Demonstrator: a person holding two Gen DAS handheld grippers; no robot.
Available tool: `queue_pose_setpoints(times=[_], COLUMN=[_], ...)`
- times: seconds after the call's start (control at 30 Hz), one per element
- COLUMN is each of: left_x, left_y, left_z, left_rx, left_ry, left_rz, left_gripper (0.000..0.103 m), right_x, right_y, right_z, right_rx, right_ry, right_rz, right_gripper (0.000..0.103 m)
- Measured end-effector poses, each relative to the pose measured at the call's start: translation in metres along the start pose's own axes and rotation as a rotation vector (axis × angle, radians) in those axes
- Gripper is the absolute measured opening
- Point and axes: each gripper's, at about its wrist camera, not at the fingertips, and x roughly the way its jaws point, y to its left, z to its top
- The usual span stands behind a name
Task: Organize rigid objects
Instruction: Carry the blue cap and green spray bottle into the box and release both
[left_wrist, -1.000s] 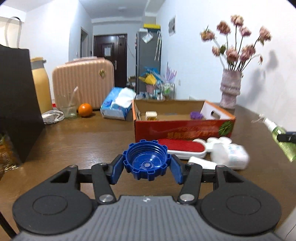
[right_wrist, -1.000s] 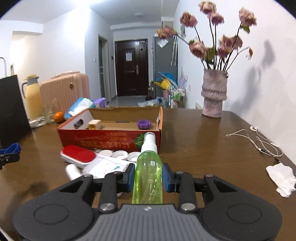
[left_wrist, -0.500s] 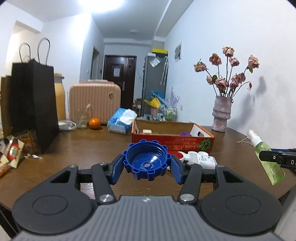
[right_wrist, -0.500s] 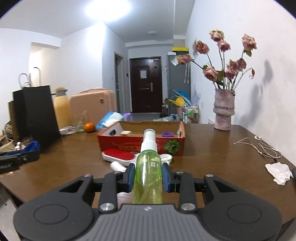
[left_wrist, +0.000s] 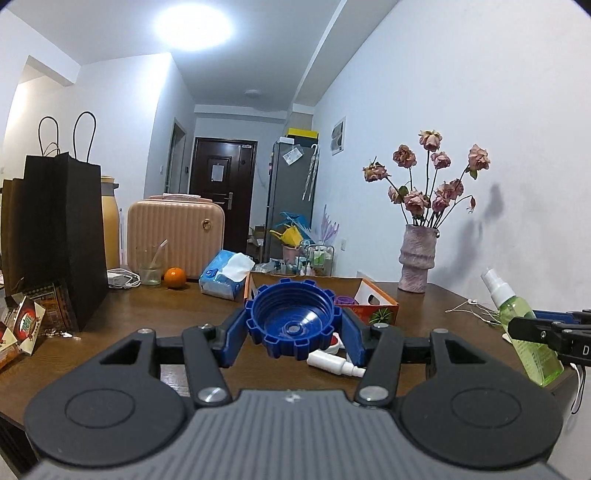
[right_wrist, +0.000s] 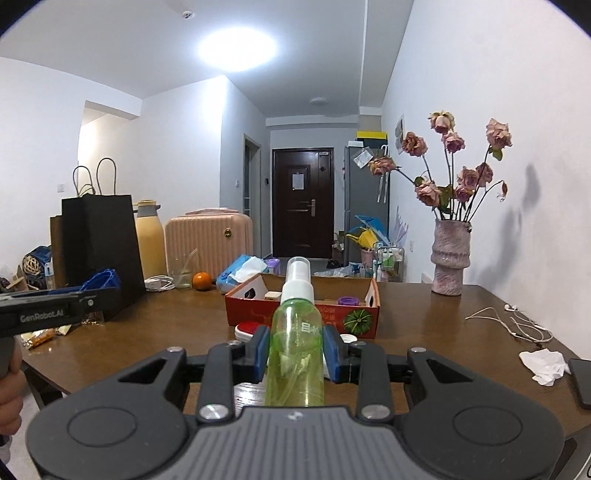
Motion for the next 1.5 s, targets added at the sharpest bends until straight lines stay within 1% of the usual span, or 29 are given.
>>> queue_pose_setpoints(times=[0.17,0.37,0.7,0.87,1.07,1.33,1.4,1.5], left_x=[-0.001,0.004,0.021,0.039,0.074,0.141,0.161,0.195], left_y=[-0.001,-0.003,0.002,0.007,0.013,0.022,0.026,0.035], left_z=[-0.001,-0.002,-0.003,-0.002,0.002,0.013,0.016,0.021], left_rx=[0.005,0.010,0.010,0.014,0.033,0.053,0.049,0.011], left_ry=[-0.009,0.011,0.034,0.044,0.071,0.108,0.117,0.167], left_rz=[-0.001,-0.007,0.023,0.036,0.049,0.050,0.037,0.009], left_gripper=[0.054,0.054,0.054,0.054,0.054,0.054,0.054,0.054], right_x=[0.000,0.006,0.029,0.049,0.084,0.144,0.160,0.187], right_y=[-0.002,-0.007,-0.010,-0.012,-0.019,-0.034,-0.038,-0.045], right_z=[0.000,-0.004,0.000,0.006,0.015,0.029,0.033,0.039], right_rx=[0.008,0.030,0.029,0.010,0.008,0.008,0.000,-0.016], right_ry=[-0.004,0.004,0.023,0.036,0.047,0.077,0.085,0.098], right_rz=[-0.011,-0.020,-0.015,-0.012,-0.018,-0.010,-0.006,-0.006], right_gripper=[0.030,0.030,0.030,0.030,0.030,0.030,0.030,0.030])
